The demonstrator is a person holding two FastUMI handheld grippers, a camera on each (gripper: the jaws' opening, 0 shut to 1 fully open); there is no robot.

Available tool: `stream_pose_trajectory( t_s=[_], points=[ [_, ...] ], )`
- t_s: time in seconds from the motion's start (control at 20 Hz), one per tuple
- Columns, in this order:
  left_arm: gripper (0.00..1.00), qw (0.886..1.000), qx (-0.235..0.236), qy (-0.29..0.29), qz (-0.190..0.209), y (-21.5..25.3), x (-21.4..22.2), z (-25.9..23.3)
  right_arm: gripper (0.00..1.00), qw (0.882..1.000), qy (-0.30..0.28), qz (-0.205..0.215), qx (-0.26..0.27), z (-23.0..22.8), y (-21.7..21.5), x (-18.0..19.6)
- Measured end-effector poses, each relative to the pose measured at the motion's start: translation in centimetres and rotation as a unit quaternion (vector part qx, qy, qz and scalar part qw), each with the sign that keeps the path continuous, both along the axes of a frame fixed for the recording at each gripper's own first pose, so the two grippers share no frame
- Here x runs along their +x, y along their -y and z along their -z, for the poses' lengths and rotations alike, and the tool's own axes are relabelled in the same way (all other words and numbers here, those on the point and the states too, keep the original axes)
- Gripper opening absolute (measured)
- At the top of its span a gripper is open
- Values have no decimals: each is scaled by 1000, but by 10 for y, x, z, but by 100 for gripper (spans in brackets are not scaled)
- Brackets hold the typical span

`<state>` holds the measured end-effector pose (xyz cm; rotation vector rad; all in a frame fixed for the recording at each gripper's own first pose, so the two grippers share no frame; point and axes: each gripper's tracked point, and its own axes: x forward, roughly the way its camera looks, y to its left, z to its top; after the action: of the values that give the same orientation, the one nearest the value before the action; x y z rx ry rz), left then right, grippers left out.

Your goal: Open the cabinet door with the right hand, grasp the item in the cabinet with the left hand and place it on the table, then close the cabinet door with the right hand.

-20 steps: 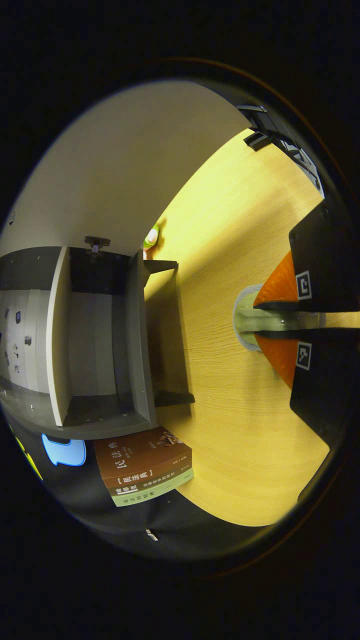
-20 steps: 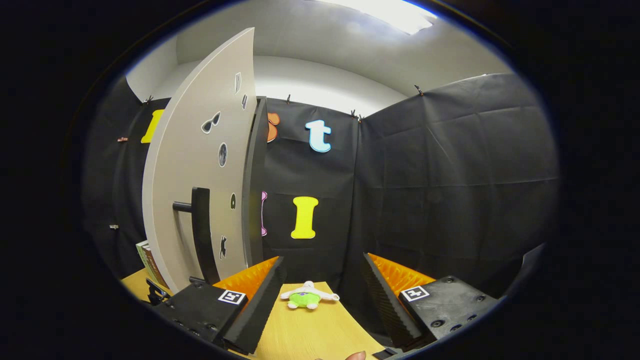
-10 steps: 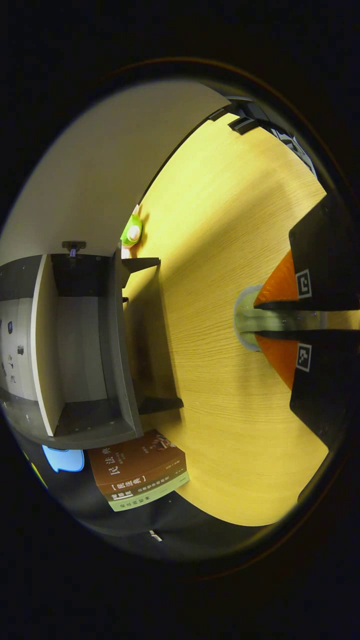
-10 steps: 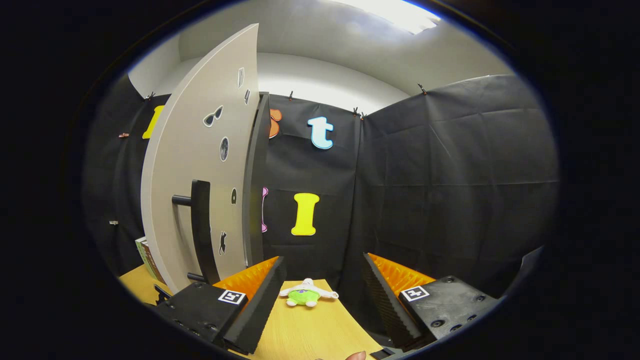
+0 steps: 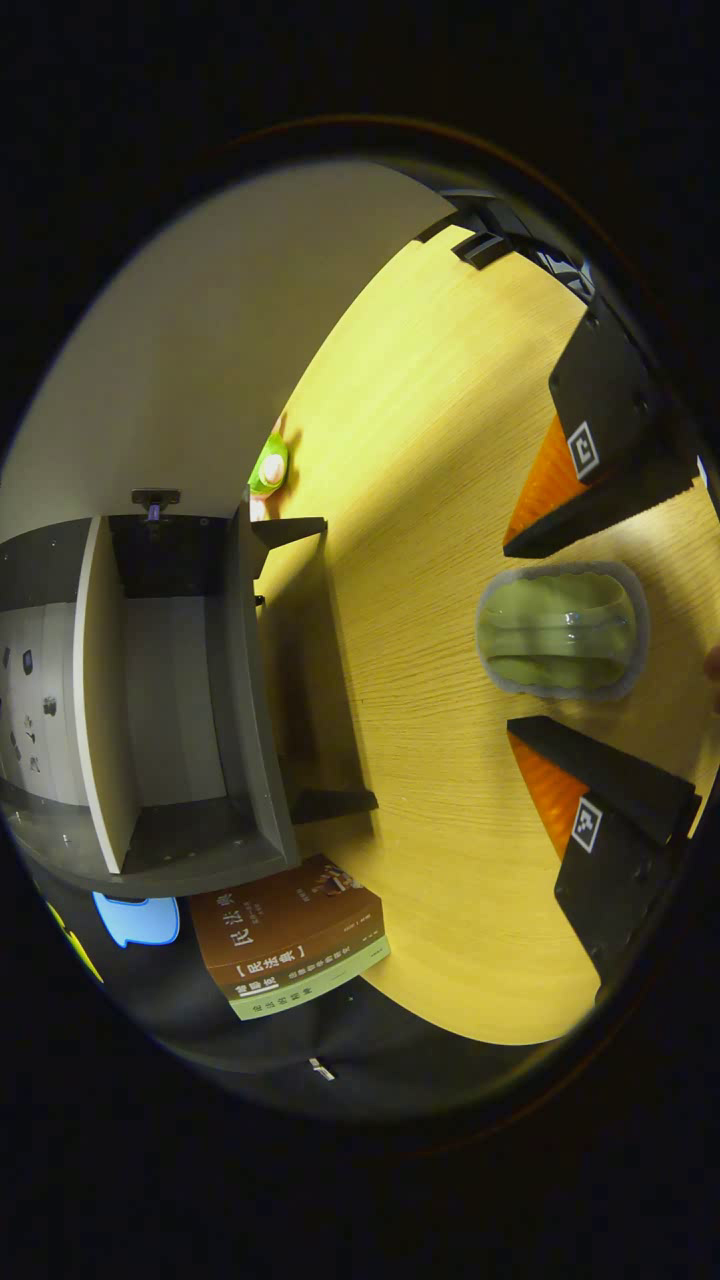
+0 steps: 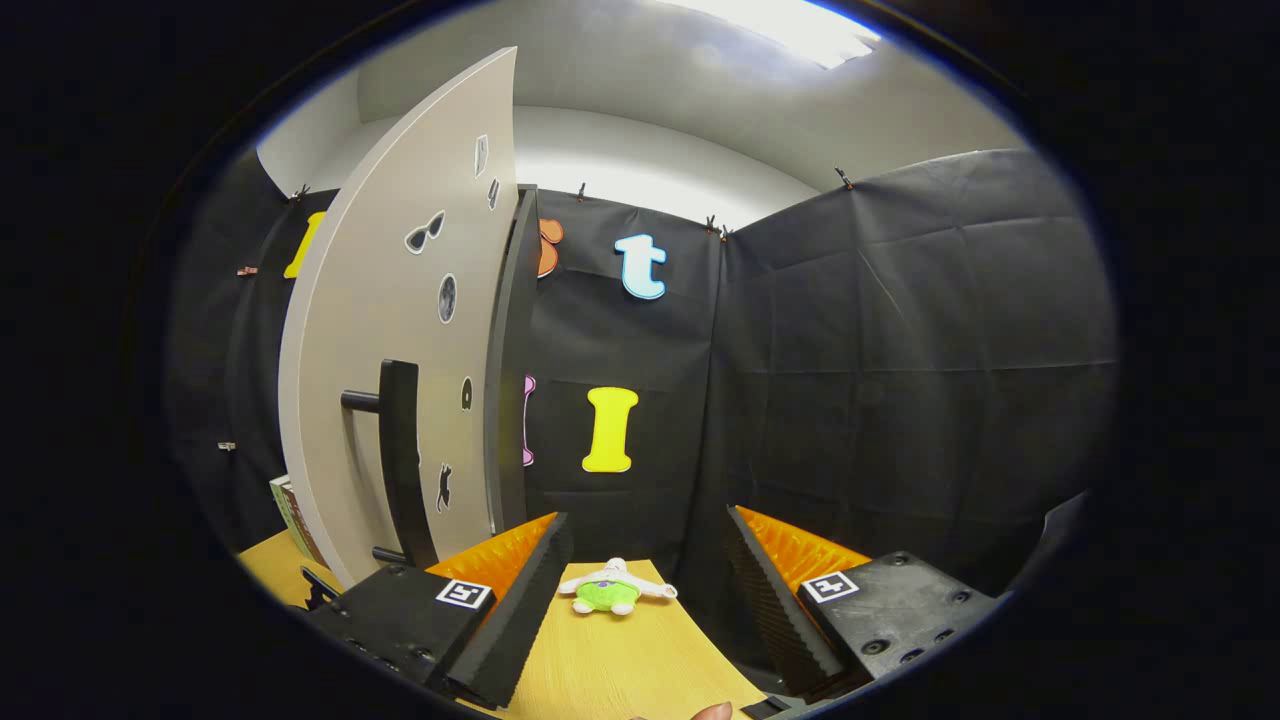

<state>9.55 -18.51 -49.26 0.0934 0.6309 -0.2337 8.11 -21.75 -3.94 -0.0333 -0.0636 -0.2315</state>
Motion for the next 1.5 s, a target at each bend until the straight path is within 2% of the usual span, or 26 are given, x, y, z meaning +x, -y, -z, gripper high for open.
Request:
stream_pose_trajectory(
  t_s=[0.05, 0.2, 0.4, 0.55, 0.75, 1.1, 1.25, 1.45, 1.5],
  points=[
    [95, 1000, -4, 5, -3, 0, -1, -7, 96, 1000, 1, 0, 1, -1, 0, 0],
    [96, 999, -10, 33, -6, -1, -2, -40, 96, 1000, 1, -2, 9, 0, 0, 0],
    [96, 995, -9, 101, 8, 2, -6, -110, 96, 1000, -5, -15, 24, 2, -5, 2],
    [95, 989, -19, 145, 3, -1, -8, -171, 96, 999, -5, -18, 30, 0, -8, 1],
    [96, 978, -49, 203, -12, -12, -10, -259, 96, 999, -10, -24, 37, 0, -14, 1],
    [99, 955, -73, 281, -59, -63, -23, -400, 96, 998, -11, -35, 54, -6, -21, -1],
    [97, 947, -73, 302, -78, -86, -33, -436, 96, 997, -11, -40, 62, -9, -21, 0],
    [99, 948, -72, 299, -88, -108, -49, -450, 97, 995, -7, -49, 85, -11, -24, 0],
    [96, 947, -70, 300, -90, -113, -53, -452, 97, 995, -5, -49, 87, -12, -25, 0]
  ],
)
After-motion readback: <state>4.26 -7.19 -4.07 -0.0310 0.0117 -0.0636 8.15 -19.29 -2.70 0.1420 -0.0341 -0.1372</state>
